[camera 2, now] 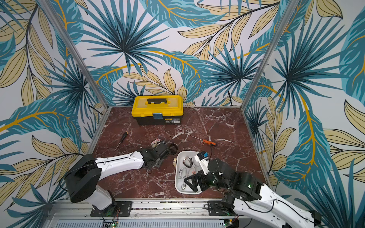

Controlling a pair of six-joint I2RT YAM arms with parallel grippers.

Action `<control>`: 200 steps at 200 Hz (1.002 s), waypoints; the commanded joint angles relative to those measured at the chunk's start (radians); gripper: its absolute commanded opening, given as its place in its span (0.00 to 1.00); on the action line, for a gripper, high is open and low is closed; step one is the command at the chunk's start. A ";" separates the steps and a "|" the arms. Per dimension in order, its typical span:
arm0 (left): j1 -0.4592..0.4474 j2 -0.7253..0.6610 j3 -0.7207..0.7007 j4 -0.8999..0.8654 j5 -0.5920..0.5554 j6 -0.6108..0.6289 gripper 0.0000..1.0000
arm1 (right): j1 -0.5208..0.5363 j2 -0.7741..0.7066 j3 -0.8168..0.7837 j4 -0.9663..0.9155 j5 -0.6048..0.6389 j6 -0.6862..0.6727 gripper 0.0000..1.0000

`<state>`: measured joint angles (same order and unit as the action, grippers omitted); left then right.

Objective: Put the watch into the storage box
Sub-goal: Pick up the watch at the center of the board, then place the watch in the storage box.

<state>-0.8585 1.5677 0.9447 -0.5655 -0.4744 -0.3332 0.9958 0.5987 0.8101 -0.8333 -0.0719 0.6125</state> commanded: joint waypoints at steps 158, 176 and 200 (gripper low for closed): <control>0.040 -0.145 0.224 -0.073 0.977 -0.277 0.11 | 0.007 -0.053 0.003 -0.049 0.006 -0.007 1.00; 0.003 -0.052 0.294 -0.078 1.003 -0.285 0.11 | 0.008 -0.066 0.001 -0.057 0.008 -0.004 1.00; -0.027 0.078 0.377 -0.087 1.022 -0.292 0.09 | 0.007 -0.071 0.001 -0.073 0.009 -0.002 1.00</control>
<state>-0.8589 1.5475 1.2369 -0.6456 0.4820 -0.6033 0.9977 0.5388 0.8101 -0.8707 -0.0719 0.6125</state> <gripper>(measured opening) 0.099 0.995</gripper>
